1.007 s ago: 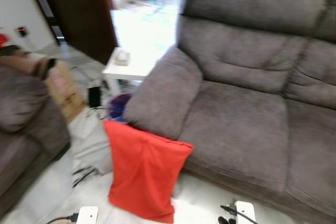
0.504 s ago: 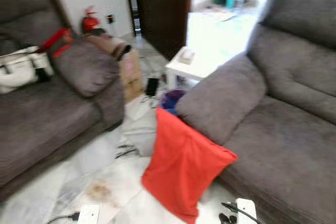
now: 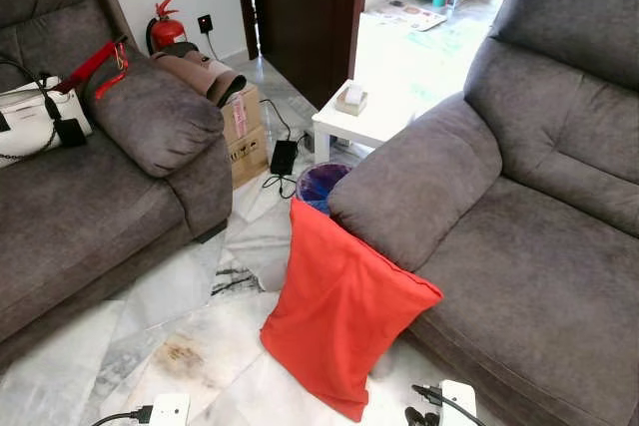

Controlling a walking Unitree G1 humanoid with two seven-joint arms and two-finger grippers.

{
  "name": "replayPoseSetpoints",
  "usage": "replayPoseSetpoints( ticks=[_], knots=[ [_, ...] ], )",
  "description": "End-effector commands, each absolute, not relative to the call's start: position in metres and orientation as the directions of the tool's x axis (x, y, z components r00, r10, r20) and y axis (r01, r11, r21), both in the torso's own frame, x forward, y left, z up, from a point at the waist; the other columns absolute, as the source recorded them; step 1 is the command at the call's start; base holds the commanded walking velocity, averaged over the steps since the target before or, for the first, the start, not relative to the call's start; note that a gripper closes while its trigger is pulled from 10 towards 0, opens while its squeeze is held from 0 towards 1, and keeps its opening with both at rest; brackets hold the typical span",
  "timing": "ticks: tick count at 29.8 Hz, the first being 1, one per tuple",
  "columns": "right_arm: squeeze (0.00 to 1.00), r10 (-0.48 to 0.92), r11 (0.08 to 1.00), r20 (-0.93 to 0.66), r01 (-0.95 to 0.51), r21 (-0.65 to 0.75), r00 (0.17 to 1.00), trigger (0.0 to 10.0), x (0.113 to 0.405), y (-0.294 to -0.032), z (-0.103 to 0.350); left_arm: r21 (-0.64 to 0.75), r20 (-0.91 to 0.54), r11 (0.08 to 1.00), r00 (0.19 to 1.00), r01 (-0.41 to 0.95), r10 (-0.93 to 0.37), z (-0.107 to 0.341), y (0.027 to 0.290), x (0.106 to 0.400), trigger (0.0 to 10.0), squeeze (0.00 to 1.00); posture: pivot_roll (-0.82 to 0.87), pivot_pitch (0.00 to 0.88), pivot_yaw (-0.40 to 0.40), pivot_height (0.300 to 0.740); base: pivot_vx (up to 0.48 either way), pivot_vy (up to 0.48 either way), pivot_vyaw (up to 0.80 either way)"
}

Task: Move the pillow to the sofa from floor

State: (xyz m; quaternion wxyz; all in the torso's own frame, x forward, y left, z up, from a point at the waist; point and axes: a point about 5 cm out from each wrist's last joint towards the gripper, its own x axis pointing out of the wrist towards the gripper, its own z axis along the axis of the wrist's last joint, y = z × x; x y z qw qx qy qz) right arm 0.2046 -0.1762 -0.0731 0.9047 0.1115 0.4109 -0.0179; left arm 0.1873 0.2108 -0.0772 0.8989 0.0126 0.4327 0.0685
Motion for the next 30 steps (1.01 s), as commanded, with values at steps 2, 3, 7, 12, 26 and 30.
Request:
replayPoseSetpoints(
  ticks=[2, 3, 7, 12, 26, 30],
  knots=[
    [0.0, 0.057, 0.975, -0.757, 0.128, 0.183, 0.651, 10.0, 0.199, -0.177, -0.076, 0.083, -0.793, 0.987, 0.59, -0.139, 0.15, -0.081, 0.214, 0.179, 10.0, 0.0, 0.11, 0.138, 0.021, 0.74, 0.156, 0.0, 0.0],
    [0.0, 0.057, 0.975, -0.757, 0.127, 0.183, 0.651, 10.0, 0.199, -0.178, -0.076, 0.084, -0.793, 0.987, 0.591, -0.138, 0.15, -0.081, 0.214, 0.179, 10.0, 0.0, 0.11, 0.138, 0.021, 0.74, 0.311, 0.0, 0.0],
    [0.0, 0.05, 0.976, -0.757, 0.13, 0.177, 0.651, 10.0, 0.197, -0.186, -0.076, 0.083, -0.792, 0.987, 0.592, -0.137, 0.149, -0.081, 0.214, 0.179, 10.0, 0.0, 0.11, 0.137, 0.02, 0.74, 0.078, 0.0, 0.0],
    [0.0, 0.039, 0.976, -0.756, 0.136, 0.169, 0.653, 10.0, 0.197, -0.197, -0.074, 0.08, -0.791, 0.987, 0.594, -0.137, 0.146, -0.081, 0.213, 0.18, 10.0, 0.0, 0.11, 0.137, 0.018, 0.74, 0.247, 0.0, 0.0],
    [0.0, 0.051, 0.977, -0.764, 0.126, 0.171, 0.643, 10.0, 0.194, -0.192, -0.077, 0.078, -0.787, 0.986, 0.598, -0.149, 0.153, -0.08, 0.214, 0.18, 10.0, 0.0, 0.12, 0.129, 0.018, 0.74, 0.264, 0.0, 0.0],
    [0.0, 0.059, 0.978, -0.766, 0.118, 0.174, 0.64, 10.0, 0.193, -0.188, -0.078, 0.078, -0.787, 0.986, 0.598, -0.147, 0.151, -0.08, 0.214, 0.18, 10.0, 0.0, 0.11, 0.122, 0.018, 0.74, 0.305, 0.0, 0.0]
  ],
)
